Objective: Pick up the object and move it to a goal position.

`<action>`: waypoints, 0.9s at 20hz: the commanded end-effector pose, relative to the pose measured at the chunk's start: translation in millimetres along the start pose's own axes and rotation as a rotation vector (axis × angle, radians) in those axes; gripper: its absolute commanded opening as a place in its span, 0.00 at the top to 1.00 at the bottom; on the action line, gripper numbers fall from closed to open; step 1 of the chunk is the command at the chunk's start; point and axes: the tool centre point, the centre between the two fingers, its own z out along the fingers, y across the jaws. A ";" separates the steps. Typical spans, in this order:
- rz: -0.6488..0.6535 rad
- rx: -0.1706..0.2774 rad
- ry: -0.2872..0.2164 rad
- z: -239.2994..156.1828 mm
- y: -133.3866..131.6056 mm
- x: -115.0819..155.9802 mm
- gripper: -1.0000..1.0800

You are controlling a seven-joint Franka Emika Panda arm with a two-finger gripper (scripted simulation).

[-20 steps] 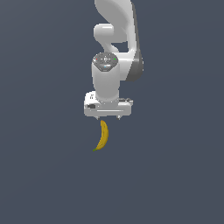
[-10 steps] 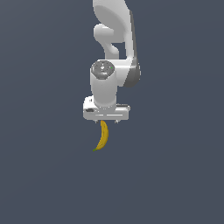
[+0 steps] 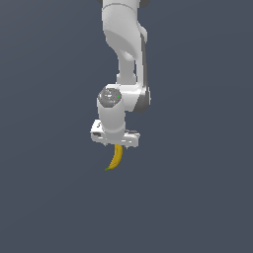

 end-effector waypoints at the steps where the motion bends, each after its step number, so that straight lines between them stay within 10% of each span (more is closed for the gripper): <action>1: 0.020 -0.001 0.005 8.6 3.3 1.7 0.04; 18: 0.029 -0.001 0.007 54.0 5.3 1.1 0.04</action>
